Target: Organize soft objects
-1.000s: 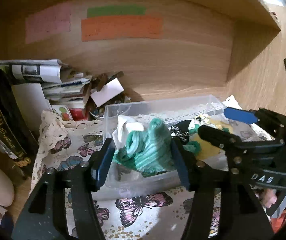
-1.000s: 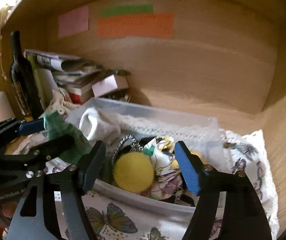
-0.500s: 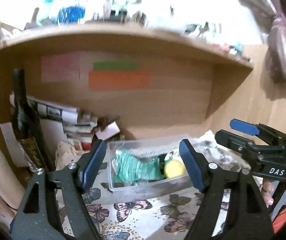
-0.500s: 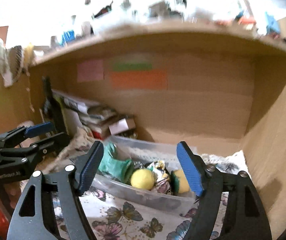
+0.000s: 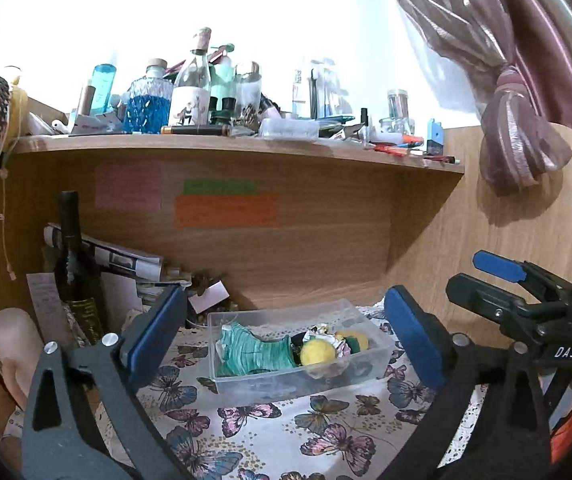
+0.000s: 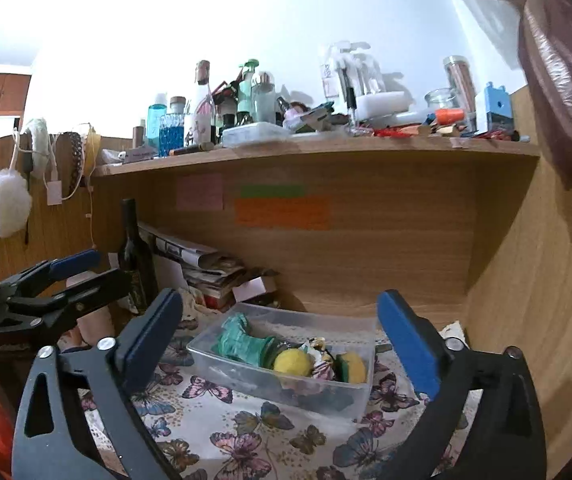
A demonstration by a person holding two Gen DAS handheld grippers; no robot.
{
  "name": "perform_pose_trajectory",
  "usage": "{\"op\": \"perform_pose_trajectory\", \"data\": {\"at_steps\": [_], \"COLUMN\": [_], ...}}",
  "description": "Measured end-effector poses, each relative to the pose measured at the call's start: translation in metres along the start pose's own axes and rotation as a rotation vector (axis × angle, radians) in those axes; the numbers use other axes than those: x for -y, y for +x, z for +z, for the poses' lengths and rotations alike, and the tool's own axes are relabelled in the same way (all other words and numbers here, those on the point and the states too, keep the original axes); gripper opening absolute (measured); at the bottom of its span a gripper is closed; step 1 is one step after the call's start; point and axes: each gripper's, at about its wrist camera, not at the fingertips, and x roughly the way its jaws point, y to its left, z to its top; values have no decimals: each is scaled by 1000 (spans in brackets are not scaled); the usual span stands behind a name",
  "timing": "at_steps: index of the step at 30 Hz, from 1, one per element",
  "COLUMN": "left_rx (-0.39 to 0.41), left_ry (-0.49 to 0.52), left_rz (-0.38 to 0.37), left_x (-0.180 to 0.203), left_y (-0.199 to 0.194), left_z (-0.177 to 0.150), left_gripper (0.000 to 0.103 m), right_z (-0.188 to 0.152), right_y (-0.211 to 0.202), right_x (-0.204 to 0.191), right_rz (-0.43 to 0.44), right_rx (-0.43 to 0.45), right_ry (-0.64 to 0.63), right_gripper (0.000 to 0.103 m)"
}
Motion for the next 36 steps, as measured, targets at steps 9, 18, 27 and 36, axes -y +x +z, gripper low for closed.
{"op": "perform_pose_trajectory", "data": {"at_steps": [9,18,27,36], "left_rx": [-10,-16,-18,-21], "left_ry": [4,-3,2,-1], "left_rz": [-3,1,3,7], "left_x": [3,0,-1,0], "left_y": [-3,-1,0,0], "left_z": [-4,-6,-8,-9], "left_gripper": [102,102,103,103], "right_z": [-4,-4,-4,-5], "right_y": [-6,-5,-3,-4], "right_x": [-4,-5,-5,-6], "right_rz": [-4,2,10,12], "right_rx": [-2,-4,-7,-8], "right_ry": [-1,0,1,2], "right_gripper": [102,102,102,103]}}
